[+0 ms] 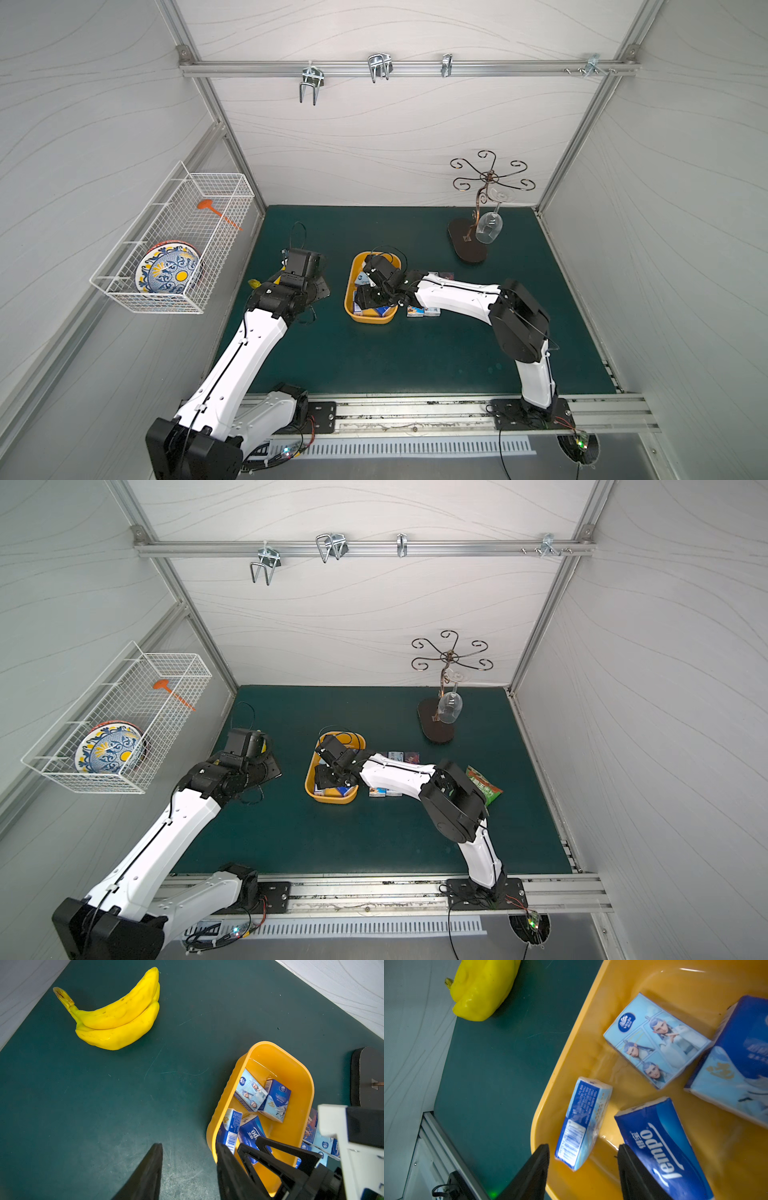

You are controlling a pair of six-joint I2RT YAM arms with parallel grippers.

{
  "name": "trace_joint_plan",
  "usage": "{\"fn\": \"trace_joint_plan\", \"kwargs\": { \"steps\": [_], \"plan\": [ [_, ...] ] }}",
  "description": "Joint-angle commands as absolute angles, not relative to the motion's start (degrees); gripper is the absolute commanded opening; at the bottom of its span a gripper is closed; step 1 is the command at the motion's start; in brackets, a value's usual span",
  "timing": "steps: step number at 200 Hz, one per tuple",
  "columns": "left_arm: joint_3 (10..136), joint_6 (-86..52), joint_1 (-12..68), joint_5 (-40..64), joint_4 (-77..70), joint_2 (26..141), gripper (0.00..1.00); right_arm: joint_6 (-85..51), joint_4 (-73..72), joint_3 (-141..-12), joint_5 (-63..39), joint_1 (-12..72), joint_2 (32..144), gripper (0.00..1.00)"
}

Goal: Take the pocket tissues out of the storage box
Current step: Pick up the pocket tissues from the storage box.

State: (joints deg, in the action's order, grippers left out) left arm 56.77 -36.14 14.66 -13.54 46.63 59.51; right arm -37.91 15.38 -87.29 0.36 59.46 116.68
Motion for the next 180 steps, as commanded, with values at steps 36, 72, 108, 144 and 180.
{"fn": "trace_joint_plan", "kwargs": {
  "steps": [36,72,108,144,180],
  "plan": [
    [58.54,-35.33,14.41,-14.41,45.88,58.89,0.46,-42.53,13.36,-90.66,-0.63,60.29,121.53,0.58],
    [58.53,-35.11,14.41,-14.39,45.88,58.85,0.46,-42.92,14.06,-92.87,-0.79,60.97,123.52,0.58],
    [58.63,-34.89,14.33,-14.43,45.97,58.49,0.46,-43.24,15.72,-93.6,-0.2,60.99,124.41,0.51],
    [58.71,-34.89,14.33,-14.21,45.97,58.47,0.46,-43.17,16.55,-93.57,-0.35,61.0,124.45,0.4],
    [59.06,-34.89,14.33,-14.08,46.14,58.44,0.46,-42.0,19.95,-95.92,-0.22,60.88,125.58,0.4]
  ]
}}
